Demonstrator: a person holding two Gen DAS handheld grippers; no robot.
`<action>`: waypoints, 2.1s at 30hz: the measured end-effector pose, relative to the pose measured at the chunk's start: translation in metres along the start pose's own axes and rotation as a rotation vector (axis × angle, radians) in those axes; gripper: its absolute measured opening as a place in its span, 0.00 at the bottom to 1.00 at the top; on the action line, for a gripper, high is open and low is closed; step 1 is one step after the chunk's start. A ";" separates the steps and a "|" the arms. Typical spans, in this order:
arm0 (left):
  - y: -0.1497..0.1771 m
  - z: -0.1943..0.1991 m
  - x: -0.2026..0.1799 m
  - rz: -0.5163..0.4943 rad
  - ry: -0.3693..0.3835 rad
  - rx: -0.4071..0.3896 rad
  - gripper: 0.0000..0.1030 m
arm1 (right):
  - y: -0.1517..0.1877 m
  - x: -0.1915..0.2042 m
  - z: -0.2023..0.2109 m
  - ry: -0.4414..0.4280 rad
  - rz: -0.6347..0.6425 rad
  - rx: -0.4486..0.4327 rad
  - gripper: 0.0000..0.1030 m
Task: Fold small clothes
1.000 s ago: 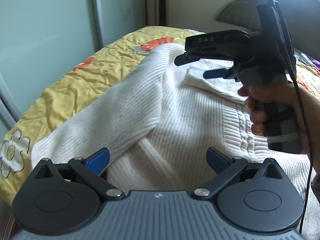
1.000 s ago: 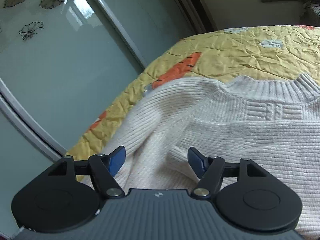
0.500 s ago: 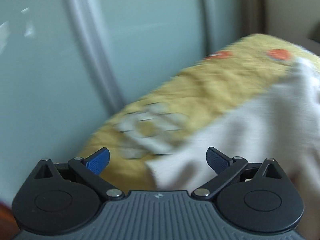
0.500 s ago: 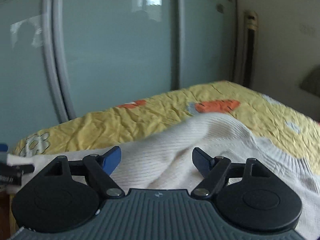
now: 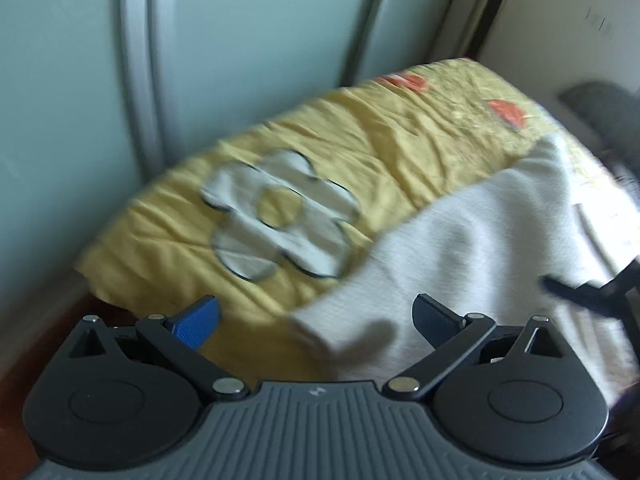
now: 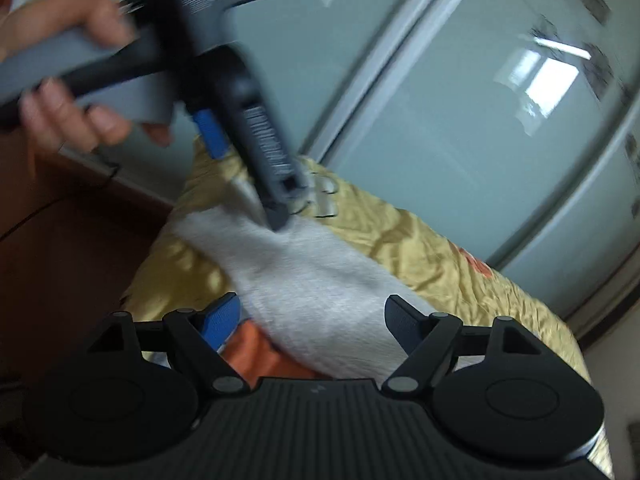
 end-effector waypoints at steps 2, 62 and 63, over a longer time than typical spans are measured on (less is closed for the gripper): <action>0.000 0.000 0.003 0.057 0.047 0.009 1.00 | -0.002 0.009 -0.005 0.026 0.030 0.011 0.79; -0.117 0.107 -0.102 0.097 0.302 -0.340 0.06 | 0.071 -0.069 0.078 0.359 -0.374 -0.030 0.91; -0.119 0.115 -0.109 0.086 0.326 -0.341 0.06 | 0.070 -0.071 0.080 0.355 -0.389 -0.048 0.91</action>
Point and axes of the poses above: each gripper's, at about its wrist camera, not at the fingertips, and z roughly against the way its jaws point, x to its left, y to its underside, the point moved 1 cm from there along -z, roughly the way its jaws point, and after that the axes turned 13 degrees about -y, right-handed, at the moved point
